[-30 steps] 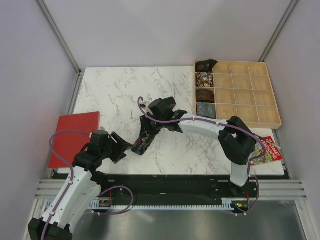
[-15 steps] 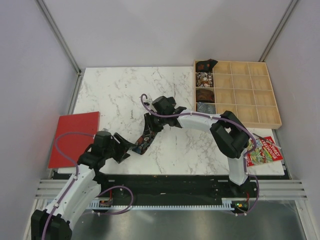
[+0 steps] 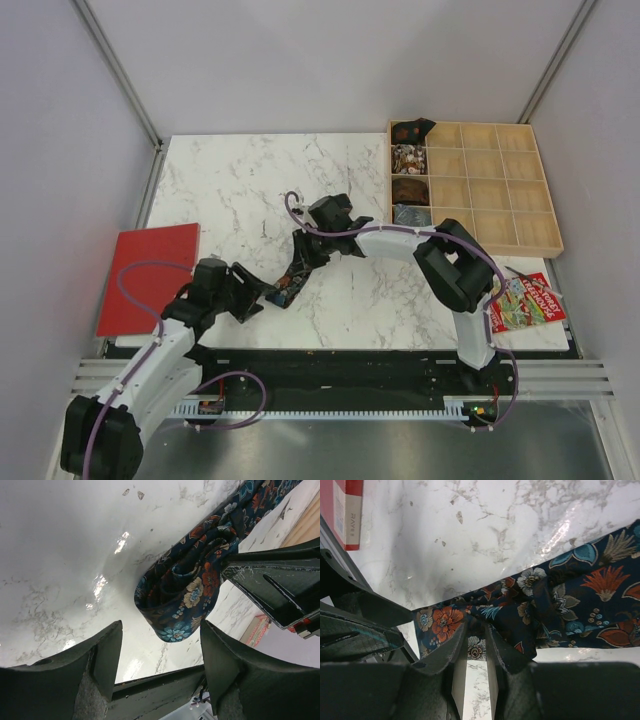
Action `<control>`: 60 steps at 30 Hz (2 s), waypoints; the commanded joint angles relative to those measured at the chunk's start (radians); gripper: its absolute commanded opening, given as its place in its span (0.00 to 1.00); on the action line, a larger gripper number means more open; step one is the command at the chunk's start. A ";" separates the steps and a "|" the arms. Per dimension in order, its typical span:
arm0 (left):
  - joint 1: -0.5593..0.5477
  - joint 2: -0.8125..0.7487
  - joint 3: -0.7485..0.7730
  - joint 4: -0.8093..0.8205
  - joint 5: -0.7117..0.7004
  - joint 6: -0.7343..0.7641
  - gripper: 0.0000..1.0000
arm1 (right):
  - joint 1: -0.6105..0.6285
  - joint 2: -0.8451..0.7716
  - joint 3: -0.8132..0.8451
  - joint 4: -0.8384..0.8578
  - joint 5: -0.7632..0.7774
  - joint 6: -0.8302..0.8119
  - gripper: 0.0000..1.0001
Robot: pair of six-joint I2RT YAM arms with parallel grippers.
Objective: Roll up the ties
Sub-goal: Roll the tie at the center of the board.
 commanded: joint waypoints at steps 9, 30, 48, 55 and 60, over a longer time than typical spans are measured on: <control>-0.091 0.175 0.009 0.162 -0.050 -0.091 0.70 | -0.020 0.025 -0.090 0.080 -0.008 -0.026 0.28; -0.249 0.106 -0.041 0.180 -0.282 -0.264 0.75 | -0.037 0.030 -0.167 0.127 -0.018 -0.040 0.27; -0.272 0.289 -0.041 0.266 -0.334 -0.287 0.63 | -0.044 0.036 -0.204 0.136 -0.027 -0.046 0.26; -0.277 0.335 -0.011 0.263 -0.371 -0.259 0.48 | -0.044 0.035 -0.224 0.141 -0.034 -0.050 0.25; -0.277 0.344 0.008 0.259 -0.368 -0.220 0.24 | -0.047 0.036 -0.226 0.142 -0.040 -0.046 0.26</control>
